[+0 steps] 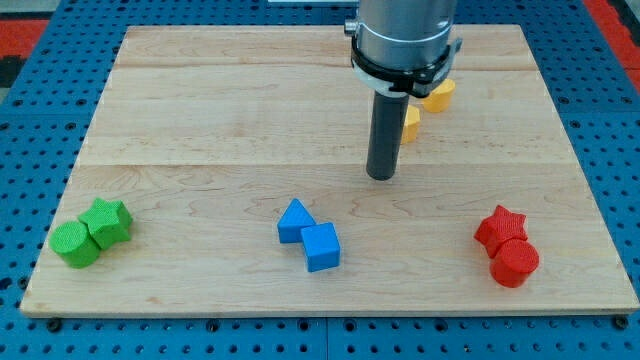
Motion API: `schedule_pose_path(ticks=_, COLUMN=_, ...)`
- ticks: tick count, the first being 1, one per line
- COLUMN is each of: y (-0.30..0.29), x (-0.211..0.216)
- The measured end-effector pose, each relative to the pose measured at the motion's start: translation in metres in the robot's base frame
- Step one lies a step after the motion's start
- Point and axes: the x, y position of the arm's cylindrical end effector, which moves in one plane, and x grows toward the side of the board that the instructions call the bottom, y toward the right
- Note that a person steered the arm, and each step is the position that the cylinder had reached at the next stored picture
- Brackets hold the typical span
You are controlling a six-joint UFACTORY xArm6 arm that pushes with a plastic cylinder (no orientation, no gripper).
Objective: Move the yellow hexagon slightly towards the top center
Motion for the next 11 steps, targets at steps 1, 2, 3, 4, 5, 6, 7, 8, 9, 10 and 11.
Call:
schedule_pose_path(ticks=1, y=0.000, x=0.004)
schedule_pose_path(ticks=2, y=0.007, x=0.008)
schedule_pose_path(ticks=3, y=0.059, x=0.000)
schedule_pose_path(ticks=4, y=0.094, x=-0.005)
schedule_pose_path(ticks=5, y=0.106, x=-0.013)
schedule_pose_path(ticks=6, y=0.109, x=-0.026)
schedule_pose_path(ticks=7, y=0.098, x=-0.051)
schedule_pose_path(ticks=8, y=0.073, x=-0.052)
schedule_pose_path(ticks=9, y=0.040, x=-0.051)
schedule_pose_path(ticks=10, y=0.027, x=-0.041)
schedule_pose_path(ticks=11, y=0.029, x=-0.053)
